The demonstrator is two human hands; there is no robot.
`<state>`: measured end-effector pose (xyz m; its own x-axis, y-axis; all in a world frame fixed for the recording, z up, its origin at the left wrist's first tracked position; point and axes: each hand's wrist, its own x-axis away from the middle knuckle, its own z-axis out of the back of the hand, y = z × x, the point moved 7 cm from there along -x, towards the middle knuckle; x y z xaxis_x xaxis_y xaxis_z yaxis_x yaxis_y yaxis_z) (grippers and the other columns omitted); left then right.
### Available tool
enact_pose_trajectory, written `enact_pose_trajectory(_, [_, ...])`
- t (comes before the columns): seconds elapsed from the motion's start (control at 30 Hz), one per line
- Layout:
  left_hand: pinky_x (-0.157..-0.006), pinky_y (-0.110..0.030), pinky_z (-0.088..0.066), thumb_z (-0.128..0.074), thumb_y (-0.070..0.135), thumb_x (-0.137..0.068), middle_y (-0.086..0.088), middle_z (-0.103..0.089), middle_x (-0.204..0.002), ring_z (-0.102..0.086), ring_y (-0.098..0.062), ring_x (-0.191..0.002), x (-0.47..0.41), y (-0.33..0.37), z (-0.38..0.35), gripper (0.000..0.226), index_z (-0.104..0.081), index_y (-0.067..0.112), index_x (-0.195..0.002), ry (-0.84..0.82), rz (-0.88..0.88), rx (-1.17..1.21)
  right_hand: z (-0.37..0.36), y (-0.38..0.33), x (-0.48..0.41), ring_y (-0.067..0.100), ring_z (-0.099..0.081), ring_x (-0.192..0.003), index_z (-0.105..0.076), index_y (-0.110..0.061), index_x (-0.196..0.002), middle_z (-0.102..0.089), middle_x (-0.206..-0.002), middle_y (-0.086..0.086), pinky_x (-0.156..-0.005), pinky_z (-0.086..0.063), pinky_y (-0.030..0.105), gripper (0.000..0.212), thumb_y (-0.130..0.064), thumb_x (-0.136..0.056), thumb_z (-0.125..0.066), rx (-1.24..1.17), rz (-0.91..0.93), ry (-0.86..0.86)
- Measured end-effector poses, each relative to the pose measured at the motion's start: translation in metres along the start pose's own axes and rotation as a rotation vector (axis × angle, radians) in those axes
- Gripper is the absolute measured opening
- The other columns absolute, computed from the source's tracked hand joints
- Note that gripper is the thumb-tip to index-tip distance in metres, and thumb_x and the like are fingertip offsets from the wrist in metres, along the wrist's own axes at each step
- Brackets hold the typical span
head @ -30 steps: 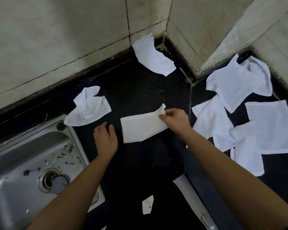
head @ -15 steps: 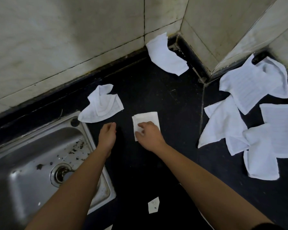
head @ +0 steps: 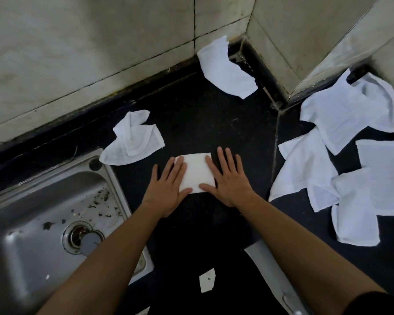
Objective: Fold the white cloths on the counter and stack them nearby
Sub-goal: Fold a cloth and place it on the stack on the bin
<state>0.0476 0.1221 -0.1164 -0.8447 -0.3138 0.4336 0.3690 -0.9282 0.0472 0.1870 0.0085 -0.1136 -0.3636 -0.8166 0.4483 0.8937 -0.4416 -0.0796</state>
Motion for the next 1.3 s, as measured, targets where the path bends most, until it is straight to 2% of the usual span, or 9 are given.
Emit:
enact_pose_trajectory(0.27, [-0.121, -0.055, -0.010, -0.006, 0.061, -0.098, -0.007, 0.029, -0.160, 0.020, -0.026, -0.150, 0.006, 0.001, 0.006, 0.077, 0.011, 0.013, -0.156, 0.048, 0.005, 0.046, 0.005, 0.004, 0.001, 0.038, 0.016, -0.151, 0.014, -0.024, -0.158, 0.020, -0.163, 0.019, -0.122, 0.003, 0.057, 0.094, -0.081, -0.087, -0.011, 0.002, 0.035, 0.009])
enact_pose_trajectory(0.37, [-0.120, -0.050, -0.010, -0.017, 0.056, -0.101, -0.012, 0.010, -0.165, 0.006, -0.029, -0.152, 0.013, -0.004, 0.017, 0.072, -0.005, 0.012, -0.158, 0.214, 0.082, 0.142, 0.022, 0.007, 0.005, 0.037, -0.007, -0.152, -0.014, -0.020, -0.159, -0.006, -0.165, 0.020, -0.121, -0.013, 0.053, 0.079, -0.067, -0.097, -0.023, -0.143, 0.015, 0.161])
enact_pose_trajectory(0.47, [-0.118, -0.053, -0.018, -0.024, 0.053, -0.102, -0.016, 0.002, -0.165, -0.004, -0.034, -0.152, 0.012, -0.011, 0.011, 0.072, -0.010, 0.010, -0.157, 0.179, 0.208, 0.153, 0.032, 0.014, 0.007, 0.034, -0.047, -0.127, -0.041, -0.012, -0.148, -0.047, -0.141, 0.018, -0.104, -0.041, 0.047, 0.064, -0.055, -0.101, -0.037, -0.249, -0.103, 0.301])
enact_pose_trajectory(0.63, [-0.120, -0.055, -0.014, -0.013, 0.056, -0.098, -0.019, -0.002, -0.164, -0.005, -0.034, -0.151, 0.012, -0.009, -0.005, 0.075, -0.009, 0.009, -0.157, 0.046, 0.295, 0.149, 0.016, 0.008, -0.004, 0.024, -0.055, -0.112, -0.058, -0.017, -0.127, -0.054, -0.124, 0.007, -0.091, -0.052, 0.040, 0.049, -0.052, -0.093, -0.058, -0.685, -0.332, 0.078])
enact_pose_trajectory(0.83, [-0.120, -0.053, -0.012, -0.039, 0.051, -0.100, -0.017, -0.001, -0.164, 0.000, -0.033, -0.151, 0.016, -0.015, 0.000, 0.072, -0.013, 0.014, -0.157, 0.009, 0.331, 0.349, 0.018, 0.006, -0.004, 0.013, -0.061, -0.098, -0.062, -0.022, -0.111, -0.065, -0.117, 0.002, -0.077, -0.051, 0.026, 0.027, -0.027, -0.087, -0.073, -1.294, -0.487, -0.101])
enact_pose_trajectory(0.97, [-0.118, -0.051, -0.023, -0.056, 0.040, -0.096, -0.016, -0.017, -0.162, -0.014, -0.034, -0.149, 0.029, -0.023, 0.018, 0.075, -0.020, 0.013, -0.155, 0.030, 0.454, 0.652, 0.040, 0.002, 0.012, 0.020, -0.067, -0.102, -0.061, -0.013, -0.130, -0.068, -0.120, 0.007, -0.083, -0.058, 0.034, 0.052, -0.017, -0.082, -0.079, -1.619, -0.535, -0.184])
enact_pose_trajectory(1.13, [-0.108, -0.035, -0.037, -0.060, 0.021, -0.092, -0.004, -0.041, -0.151, -0.043, -0.023, -0.135, 0.037, -0.019, 0.056, 0.067, -0.032, 0.016, -0.152, 0.073, 0.547, 1.480, 0.090, 0.009, 0.046, 0.021, -0.073, -0.092, -0.071, -0.017, -0.113, -0.076, -0.101, 0.006, -0.078, -0.058, 0.035, 0.029, -0.012, -0.085, -0.068, -1.737, -0.442, -0.081])
enact_pose_trajectory(1.2, [-0.108, -0.041, -0.037, -0.054, 0.021, -0.092, -0.005, -0.043, -0.150, -0.042, -0.022, -0.135, 0.036, -0.007, 0.067, 0.061, -0.036, 0.019, -0.150, 0.008, 0.526, 1.722, 0.104, 0.013, 0.068, 0.017, -0.074, -0.081, -0.072, -0.017, -0.114, -0.076, -0.096, 0.003, -0.077, -0.058, 0.036, 0.030, -0.012, -0.086, -0.064, -1.812, -0.361, -0.037])
enact_pose_trajectory(1.3, [-0.110, -0.053, -0.035, -0.051, 0.028, -0.085, -0.013, -0.053, -0.142, -0.049, -0.028, -0.131, 0.029, 0.030, 0.075, 0.061, -0.042, 0.014, -0.144, -0.253, 0.408, 2.085, 0.107, 0.023, 0.109, 0.025, -0.072, -0.100, -0.071, -0.014, -0.119, -0.074, -0.114, 0.009, -0.084, -0.058, 0.041, 0.035, -0.016, -0.086, -0.061, -1.947, -0.303, 0.009])
